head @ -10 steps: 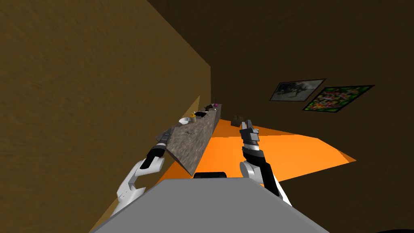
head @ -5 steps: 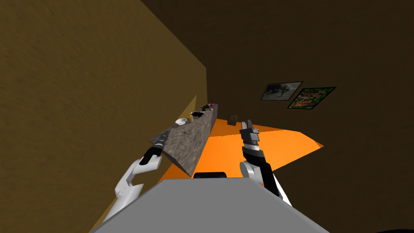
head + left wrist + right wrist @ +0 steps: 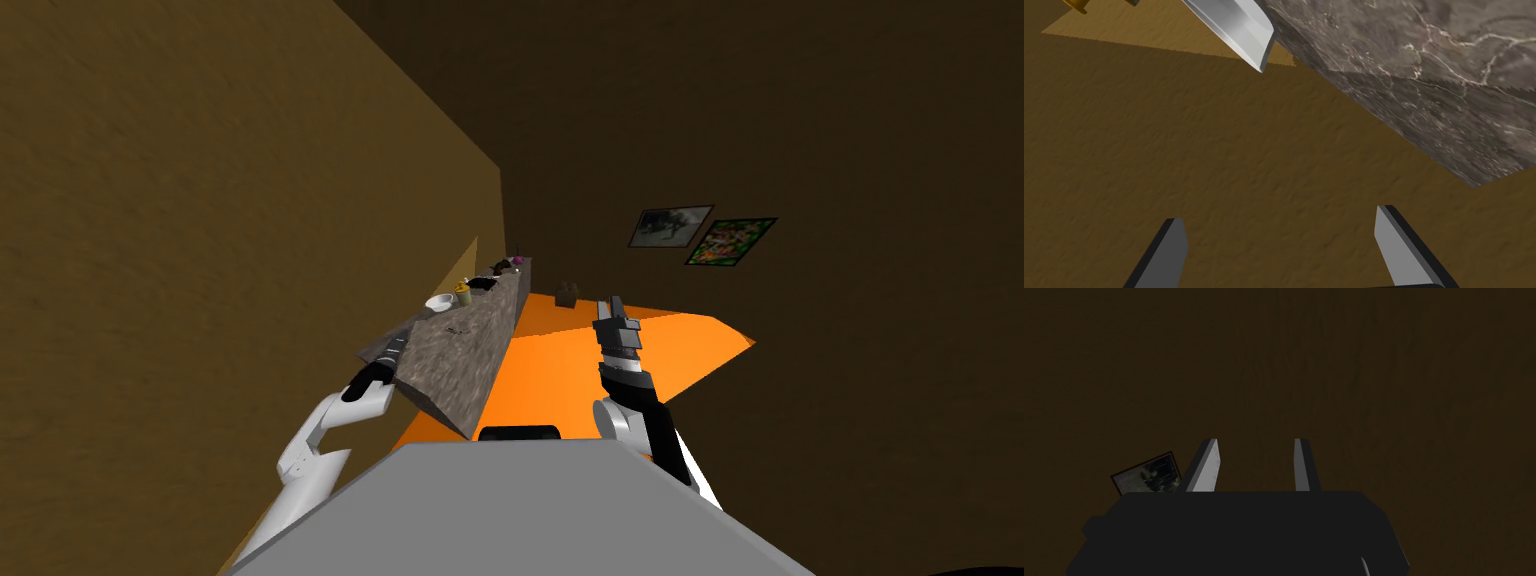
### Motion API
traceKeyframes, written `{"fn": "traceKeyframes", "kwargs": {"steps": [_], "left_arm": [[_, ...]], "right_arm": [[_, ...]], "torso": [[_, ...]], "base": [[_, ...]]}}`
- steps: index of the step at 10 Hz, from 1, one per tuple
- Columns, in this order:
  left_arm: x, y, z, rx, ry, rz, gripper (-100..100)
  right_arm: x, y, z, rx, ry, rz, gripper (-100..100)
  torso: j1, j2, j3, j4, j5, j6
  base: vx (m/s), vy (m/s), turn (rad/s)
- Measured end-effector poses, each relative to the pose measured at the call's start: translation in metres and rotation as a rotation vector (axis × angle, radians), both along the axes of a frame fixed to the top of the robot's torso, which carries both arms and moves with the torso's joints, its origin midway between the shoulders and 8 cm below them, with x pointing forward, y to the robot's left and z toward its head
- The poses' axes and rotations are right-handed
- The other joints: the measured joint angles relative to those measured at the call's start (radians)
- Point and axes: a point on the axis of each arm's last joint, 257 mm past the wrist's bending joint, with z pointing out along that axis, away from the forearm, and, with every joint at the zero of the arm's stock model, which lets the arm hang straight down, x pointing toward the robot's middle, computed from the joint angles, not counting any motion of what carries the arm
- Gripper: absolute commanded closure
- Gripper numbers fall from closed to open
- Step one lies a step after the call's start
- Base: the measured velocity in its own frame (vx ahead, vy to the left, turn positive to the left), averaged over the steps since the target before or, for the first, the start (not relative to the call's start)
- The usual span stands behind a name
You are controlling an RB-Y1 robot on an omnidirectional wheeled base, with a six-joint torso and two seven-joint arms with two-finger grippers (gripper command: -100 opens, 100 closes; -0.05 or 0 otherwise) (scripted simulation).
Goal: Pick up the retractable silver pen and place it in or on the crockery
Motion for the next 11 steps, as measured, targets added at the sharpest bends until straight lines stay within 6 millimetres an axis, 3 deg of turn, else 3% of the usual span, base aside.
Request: {"fn": "traceKeyframes", "kwargs": {"steps": [1,11], "left_arm": [[-0.006,0.017,-0.005,0.001,0.030,0.027,-100],[-0.040,0.091,-0.055,-0.060,0.279,0.230,-100]], "right_arm": [[0.000,0.000,0.000,0.000,0.000,0.000,0],[0.000,0.000,0.000,0.000,0.000,0.000,0]], "torso": [[0.000,0.000,0.000,0.000,0.000,0.000],[-0.001,-0.002,-0.001,0.000,0.000,-0.001]], "base": [[-0.017,-0.002,-0.111],[0.000,-0.011,-0.125]]}}
